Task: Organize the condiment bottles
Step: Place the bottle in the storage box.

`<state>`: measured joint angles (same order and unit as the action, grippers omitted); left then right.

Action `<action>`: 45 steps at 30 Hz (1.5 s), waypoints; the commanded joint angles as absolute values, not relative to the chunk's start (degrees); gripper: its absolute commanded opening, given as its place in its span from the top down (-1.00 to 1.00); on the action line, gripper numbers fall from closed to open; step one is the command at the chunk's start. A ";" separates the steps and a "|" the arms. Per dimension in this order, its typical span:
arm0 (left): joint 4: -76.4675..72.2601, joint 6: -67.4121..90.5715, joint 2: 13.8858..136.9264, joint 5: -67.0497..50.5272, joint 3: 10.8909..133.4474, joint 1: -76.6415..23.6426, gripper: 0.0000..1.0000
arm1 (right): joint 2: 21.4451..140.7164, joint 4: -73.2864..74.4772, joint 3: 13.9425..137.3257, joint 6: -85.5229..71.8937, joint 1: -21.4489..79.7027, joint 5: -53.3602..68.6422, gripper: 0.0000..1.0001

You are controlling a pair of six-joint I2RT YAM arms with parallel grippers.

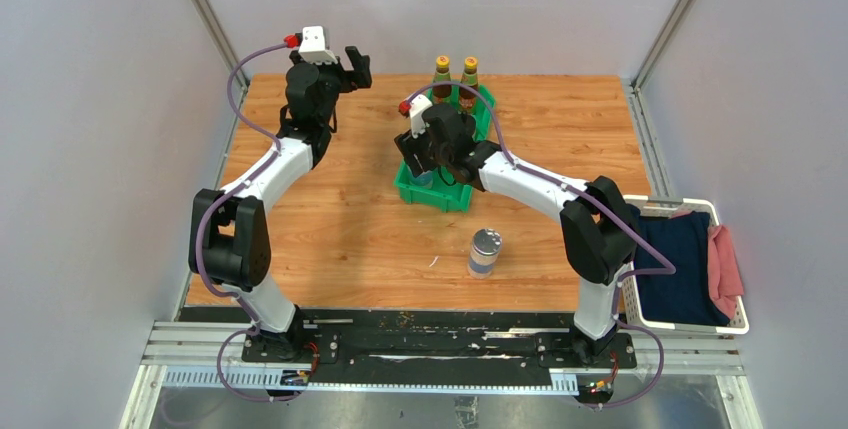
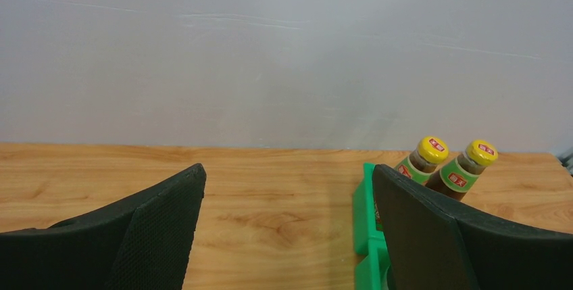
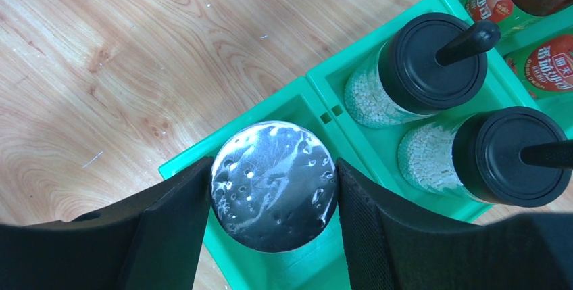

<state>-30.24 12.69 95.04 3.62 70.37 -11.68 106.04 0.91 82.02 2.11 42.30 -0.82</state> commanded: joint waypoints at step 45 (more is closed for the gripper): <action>-25.50 15.51 83.94 2.93 68.91 -13.26 -0.99 | 90.00 1.80 79.72 0.54 41.45 0.23 -0.75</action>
<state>-27.59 15.29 86.87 2.72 70.26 -12.08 95.72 1.23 82.72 1.63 41.45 0.47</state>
